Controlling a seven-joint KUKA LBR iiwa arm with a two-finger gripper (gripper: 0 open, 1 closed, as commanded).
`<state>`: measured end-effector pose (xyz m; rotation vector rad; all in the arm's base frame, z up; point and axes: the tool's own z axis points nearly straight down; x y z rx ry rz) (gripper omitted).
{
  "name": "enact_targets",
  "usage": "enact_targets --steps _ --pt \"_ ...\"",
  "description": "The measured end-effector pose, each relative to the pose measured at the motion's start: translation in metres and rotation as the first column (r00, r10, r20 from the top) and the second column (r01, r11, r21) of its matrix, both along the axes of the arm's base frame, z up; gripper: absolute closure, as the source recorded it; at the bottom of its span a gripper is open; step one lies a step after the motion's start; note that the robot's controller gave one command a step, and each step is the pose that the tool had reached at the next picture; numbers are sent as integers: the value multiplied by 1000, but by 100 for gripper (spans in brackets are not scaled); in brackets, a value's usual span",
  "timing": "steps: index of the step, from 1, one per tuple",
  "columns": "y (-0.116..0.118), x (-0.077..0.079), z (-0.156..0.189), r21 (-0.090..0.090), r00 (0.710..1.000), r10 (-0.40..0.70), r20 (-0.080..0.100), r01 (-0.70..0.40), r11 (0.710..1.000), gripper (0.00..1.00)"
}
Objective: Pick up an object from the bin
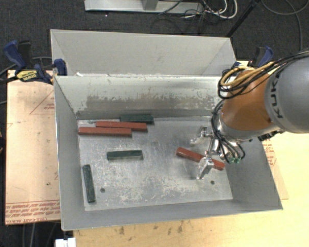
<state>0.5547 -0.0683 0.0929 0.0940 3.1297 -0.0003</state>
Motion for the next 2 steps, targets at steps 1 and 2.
enact_targets --steps 1,2 --pt "6 21 -26 6 999 -47 -9 47 999 0" --pt "10 13 -20 3 987 -158 5 158 987 0"
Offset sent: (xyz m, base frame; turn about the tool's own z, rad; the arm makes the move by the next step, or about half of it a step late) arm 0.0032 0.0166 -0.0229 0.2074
